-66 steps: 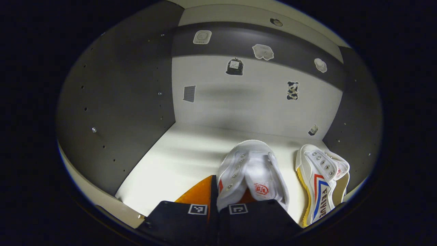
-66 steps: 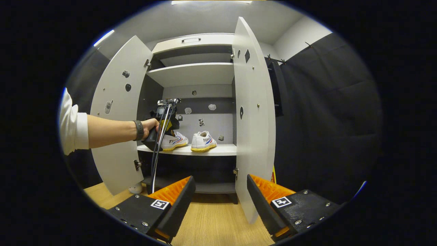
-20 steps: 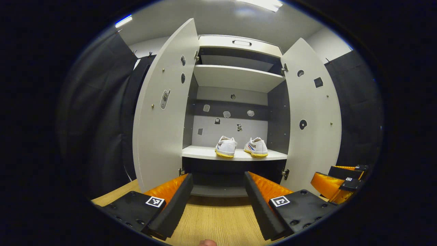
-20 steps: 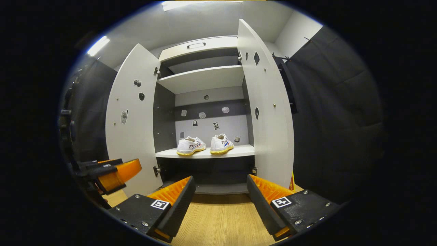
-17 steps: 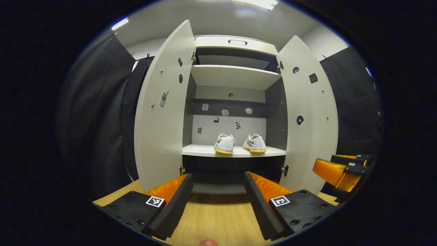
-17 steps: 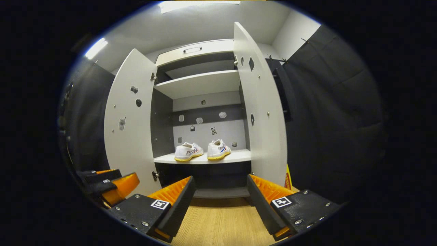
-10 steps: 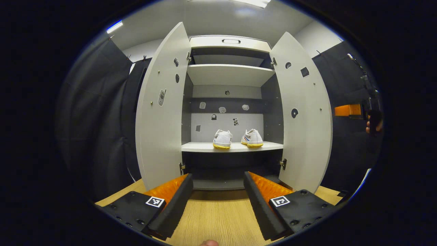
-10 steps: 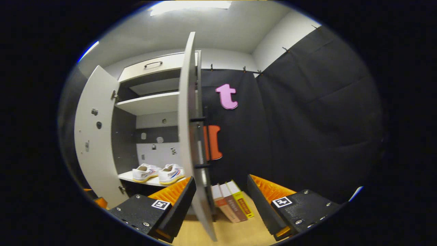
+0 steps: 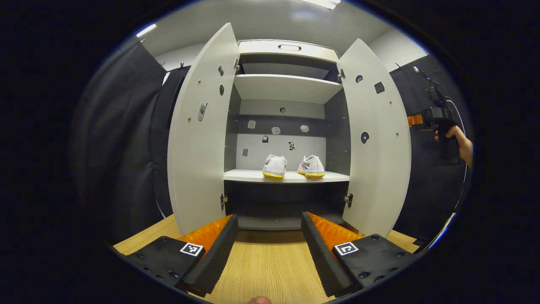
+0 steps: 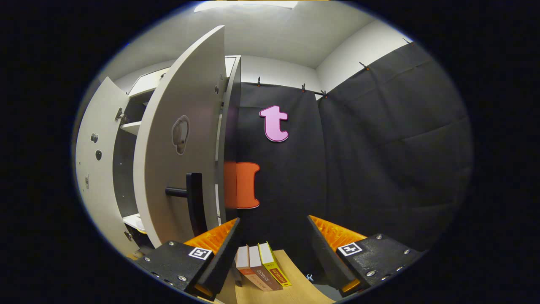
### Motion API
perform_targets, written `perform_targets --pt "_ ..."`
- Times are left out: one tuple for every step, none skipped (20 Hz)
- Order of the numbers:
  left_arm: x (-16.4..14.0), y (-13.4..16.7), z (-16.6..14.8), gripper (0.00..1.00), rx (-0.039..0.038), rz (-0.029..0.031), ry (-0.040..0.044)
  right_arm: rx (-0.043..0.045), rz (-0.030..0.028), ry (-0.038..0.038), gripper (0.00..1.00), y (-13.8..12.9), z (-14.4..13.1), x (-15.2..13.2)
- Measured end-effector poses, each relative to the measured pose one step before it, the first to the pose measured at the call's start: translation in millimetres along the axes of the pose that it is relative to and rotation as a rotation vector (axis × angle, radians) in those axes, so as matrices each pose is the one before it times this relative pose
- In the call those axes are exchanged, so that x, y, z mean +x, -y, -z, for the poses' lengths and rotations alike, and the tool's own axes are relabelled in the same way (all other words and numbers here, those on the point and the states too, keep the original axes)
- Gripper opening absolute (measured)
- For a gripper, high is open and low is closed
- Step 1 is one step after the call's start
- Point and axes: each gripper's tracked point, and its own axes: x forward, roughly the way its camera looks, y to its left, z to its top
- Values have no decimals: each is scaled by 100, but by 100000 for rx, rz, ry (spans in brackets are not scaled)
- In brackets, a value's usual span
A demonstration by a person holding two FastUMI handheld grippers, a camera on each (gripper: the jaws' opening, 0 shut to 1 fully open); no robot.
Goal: Grab one shoe with the right hand and put it into the shoe cabinet, grab the other shoe with the left hand and put it into the shoe cabinet; then close the right door with the right hand and the left door with the left hand.
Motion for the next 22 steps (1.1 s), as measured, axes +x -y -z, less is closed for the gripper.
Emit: perform_targets --pt "27 -279 167 97 310 -759 -433 1132 -363 256 92 -97 -82 156" --pt "41 -200 143 97 13 -806 -483 537 -338 -142 92 -145 94 -25" --pt "42 -146 64 97 -306 -549 -371 -211 -110 423 91 -78 -135 -10" --pt "20 -160 52 97 -548 -511 -68 -1583 -413 739 91 -295 -159 -44" --pt "84 -139 -140 97 -523 -211 198 -1104 -592 393 90 -372 -120 37" --pt "138 -83 -172 97 -210 -46 345 240 -1251 261 90 -545 -14 -110" --pt "93 -8 -173 97 182 42 396 1399 -1913 -97 90 -756 87 -60" --pt "67 22 -153 97 238 123 486 1633 -1822 -316 90 -789 171 -89" --pt "14 44 -265 97 198 342 607 1035 -1856 -403 89 -907 49 9" --pt "125 4 -165 99 259 171 636 52 -2100 374 89 -1182 -68 4" --pt "50 22 -156 97 116 387 387 -502 -2141 157 89 -1232 -1 23" --pt "-54 -9 -58 94 173 65 89 -392 -1862 -7 89 -1160 103 42" --pt "-38 -158 -46 97 123 -135 131 177 -1571 -43 89 -992 -9 190" --pt "-4 -173 64 97 120 -108 -8 713 -1581 -244 89 -1124 151 146" --pt "-106 -259 100 97 134 -593 -61 810 -1767 -128 89 -972 58 258" --pt "-76 -312 0 97 70 -507 -136 1074 -1658 -301 89 -977 158 236" --pt "-232 -225 100 97 130 -612 -105 1316 -1727 -373 89 -926 112 603" --pt "-62 -439 -12 97 129 -727 -100 1288 -1970 -406 89 -1049 253 652" --pt "1 -312 -2 97 204 -601 -58 1117 -2050 -40 89 -1108 62 647" --pt "-55 -326 -65 97 211 -536 153 1270 -1901 78 89 -1153 206 729" --pt "-119 -310 -170 97 229 -581 299 1647 -1949 409 89 -1130 279 582" --pt "6 -283 -36 97 286 -446 47 1500 -2099 782 89 -1081 194 935"
